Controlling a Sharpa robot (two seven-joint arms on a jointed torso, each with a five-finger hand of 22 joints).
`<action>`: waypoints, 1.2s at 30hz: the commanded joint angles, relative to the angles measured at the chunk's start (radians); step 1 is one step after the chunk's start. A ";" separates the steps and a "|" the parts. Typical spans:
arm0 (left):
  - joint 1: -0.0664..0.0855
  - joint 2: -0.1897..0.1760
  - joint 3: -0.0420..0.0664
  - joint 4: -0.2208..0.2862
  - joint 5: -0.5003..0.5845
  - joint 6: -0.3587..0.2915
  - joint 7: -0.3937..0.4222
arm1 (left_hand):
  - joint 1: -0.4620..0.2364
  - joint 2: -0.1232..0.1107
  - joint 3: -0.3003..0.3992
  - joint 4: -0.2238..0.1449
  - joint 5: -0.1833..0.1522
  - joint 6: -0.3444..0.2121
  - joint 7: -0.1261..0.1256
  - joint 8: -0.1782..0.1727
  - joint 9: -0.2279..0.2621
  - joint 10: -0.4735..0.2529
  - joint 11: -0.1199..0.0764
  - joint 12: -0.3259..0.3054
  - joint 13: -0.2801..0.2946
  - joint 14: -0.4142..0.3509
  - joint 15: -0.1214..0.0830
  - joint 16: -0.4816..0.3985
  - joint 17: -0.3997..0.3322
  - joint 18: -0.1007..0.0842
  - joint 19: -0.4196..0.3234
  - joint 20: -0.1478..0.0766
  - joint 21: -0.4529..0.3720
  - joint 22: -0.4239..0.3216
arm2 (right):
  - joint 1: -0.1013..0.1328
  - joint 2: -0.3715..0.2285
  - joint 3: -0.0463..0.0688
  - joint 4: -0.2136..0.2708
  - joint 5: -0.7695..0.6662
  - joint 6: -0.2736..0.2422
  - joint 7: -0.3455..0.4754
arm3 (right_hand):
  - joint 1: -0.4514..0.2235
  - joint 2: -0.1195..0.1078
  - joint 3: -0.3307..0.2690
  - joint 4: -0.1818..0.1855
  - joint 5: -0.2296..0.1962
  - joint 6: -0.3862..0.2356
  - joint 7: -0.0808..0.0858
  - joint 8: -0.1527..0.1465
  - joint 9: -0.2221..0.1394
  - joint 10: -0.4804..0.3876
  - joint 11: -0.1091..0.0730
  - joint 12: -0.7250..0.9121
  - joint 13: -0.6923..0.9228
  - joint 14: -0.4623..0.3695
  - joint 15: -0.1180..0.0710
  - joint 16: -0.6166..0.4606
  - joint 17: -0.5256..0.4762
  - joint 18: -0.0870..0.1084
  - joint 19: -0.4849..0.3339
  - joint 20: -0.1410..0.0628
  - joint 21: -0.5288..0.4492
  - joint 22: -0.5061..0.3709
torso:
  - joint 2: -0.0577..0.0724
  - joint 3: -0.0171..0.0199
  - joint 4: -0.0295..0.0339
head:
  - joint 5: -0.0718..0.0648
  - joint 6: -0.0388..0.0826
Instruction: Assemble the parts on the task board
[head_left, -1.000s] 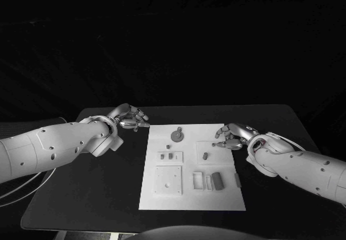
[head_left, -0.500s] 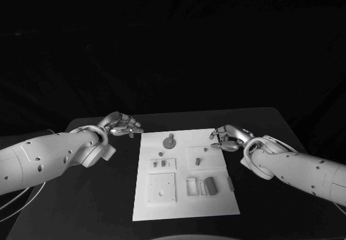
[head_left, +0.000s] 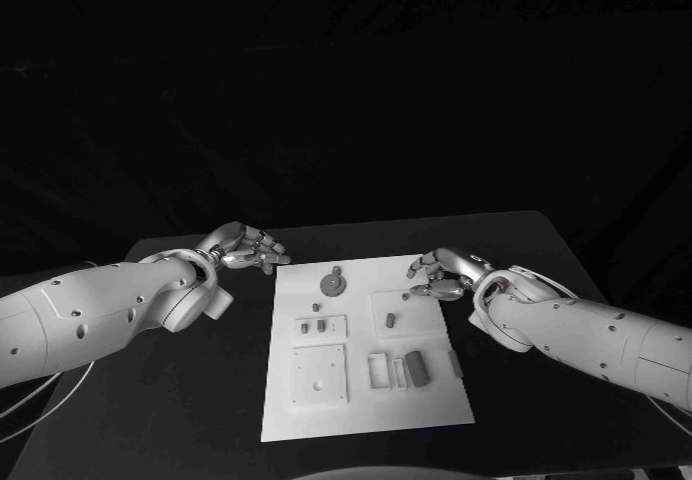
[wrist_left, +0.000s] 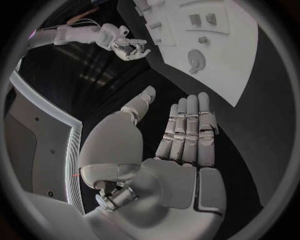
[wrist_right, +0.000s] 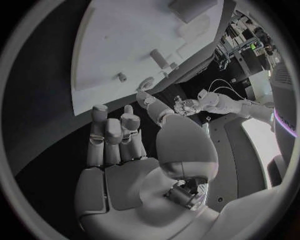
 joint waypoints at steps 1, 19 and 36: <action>0.000 0.004 0.001 0.001 0.015 0.025 0.021 | -0.009 0.003 -0.001 -0.008 -0.001 -0.004 0.000 0.005 0.002 0.010 -0.001 -0.005 -0.001 0.007 0.000 -0.004 0.002 -0.003 0.008 0.000 -0.003 -0.001 | -0.003 0.008 0.000 -0.010 -0.090 0.025 -0.021 | 0.000 -0.004 -0.003 0.001 -0.005 -0.005 0.012 0.001 -0.001 -0.003 -0.003 0.004 0.001 0.000 0.004 -0.001 0.002 0.012 -0.005 0.000 -0.005 0.001 | 0.000 0.0002 0.0017 | 0.000 -0.006; 0.000 0.008 0.001 0.002 0.015 0.028 0.022 | -0.011 0.003 -0.003 -0.012 0.000 -0.003 0.003 0.006 0.002 0.018 -0.002 -0.013 -0.002 0.012 0.000 -0.012 0.009 -0.003 0.011 -0.001 -0.004 -0.006 | -0.030 0.047 0.000 -0.058 -0.151 0.033 -0.050 | 0.001 -0.005 -0.003 0.001 -0.005 -0.003 0.011 0.003 -0.001 -0.001 -0.004 0.005 0.001 0.002 0.003 0.001 0.002 0.012 -0.003 -0.001 -0.003 0.001 | 0.000 0.0000 0.0014 | 0.014 -0.024; 0.000 0.012 0.001 0.000 0.015 0.031 0.021 | -0.011 0.004 -0.002 -0.013 0.000 -0.002 0.005 0.006 0.002 0.021 -0.002 -0.016 -0.002 0.013 -0.001 -0.015 0.013 -0.004 0.012 -0.001 -0.004 -0.008 | -0.041 0.076 0.000 -0.095 -0.171 0.020 -0.070 | 0.000 0.005 -0.001 0.002 -0.004 0.000 0.010 0.005 -0.002 0.000 -0.005 0.006 0.000 0.004 0.002 0.002 0.002 0.012 0.000 -0.001 -0.002 0.001 | 0.000 0.0000 0.0015 | 0.027 -0.026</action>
